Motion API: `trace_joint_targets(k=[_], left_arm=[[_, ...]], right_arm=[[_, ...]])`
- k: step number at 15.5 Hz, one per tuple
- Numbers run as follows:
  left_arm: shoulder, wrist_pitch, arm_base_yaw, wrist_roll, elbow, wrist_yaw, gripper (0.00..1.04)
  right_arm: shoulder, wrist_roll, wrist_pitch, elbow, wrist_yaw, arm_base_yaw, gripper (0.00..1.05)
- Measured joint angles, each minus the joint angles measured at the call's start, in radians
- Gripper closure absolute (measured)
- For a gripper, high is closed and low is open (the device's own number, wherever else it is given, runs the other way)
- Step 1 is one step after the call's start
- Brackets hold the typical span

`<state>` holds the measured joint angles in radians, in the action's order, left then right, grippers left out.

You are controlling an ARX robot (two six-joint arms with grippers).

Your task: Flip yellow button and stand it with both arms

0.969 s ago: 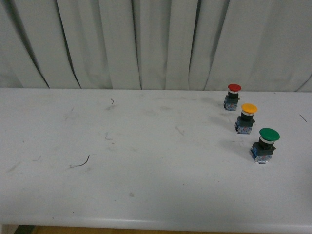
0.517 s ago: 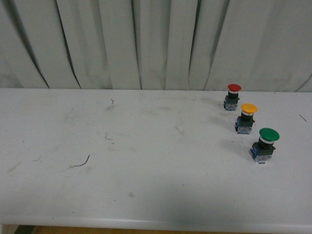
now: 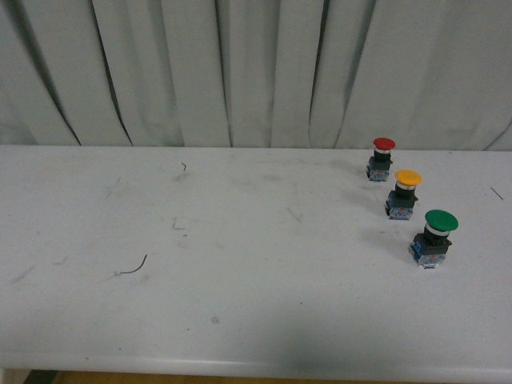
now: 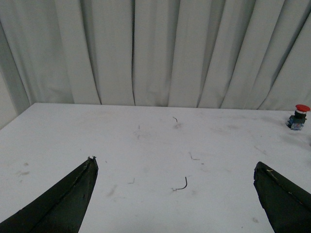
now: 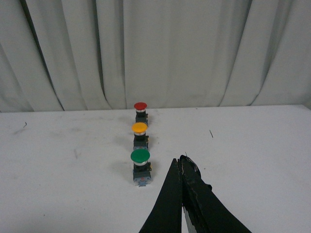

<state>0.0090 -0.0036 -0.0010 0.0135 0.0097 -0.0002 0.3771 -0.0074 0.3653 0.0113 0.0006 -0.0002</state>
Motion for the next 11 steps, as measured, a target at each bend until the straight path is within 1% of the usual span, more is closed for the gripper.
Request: trace_joint_targets(k=[9, 10, 11], left_arm=[[0.000, 0.000, 0.000, 0.000, 0.000, 0.000, 0.07], [0.000, 0.000, 0.000, 0.000, 0.000, 0.000, 0.07], [0.000, 0.000, 0.000, 0.000, 0.000, 0.000, 0.07]], right_arm=[[-0.199, 0.000, -0.185, 0.000, 0.000, 0.000, 1.03], [-0.232, 0.000, -0.231, 0.001, 0.000, 0.000, 1.03], [-0.341, 0.000, -0.374, 0.000, 0.000, 0.000, 1.03]])
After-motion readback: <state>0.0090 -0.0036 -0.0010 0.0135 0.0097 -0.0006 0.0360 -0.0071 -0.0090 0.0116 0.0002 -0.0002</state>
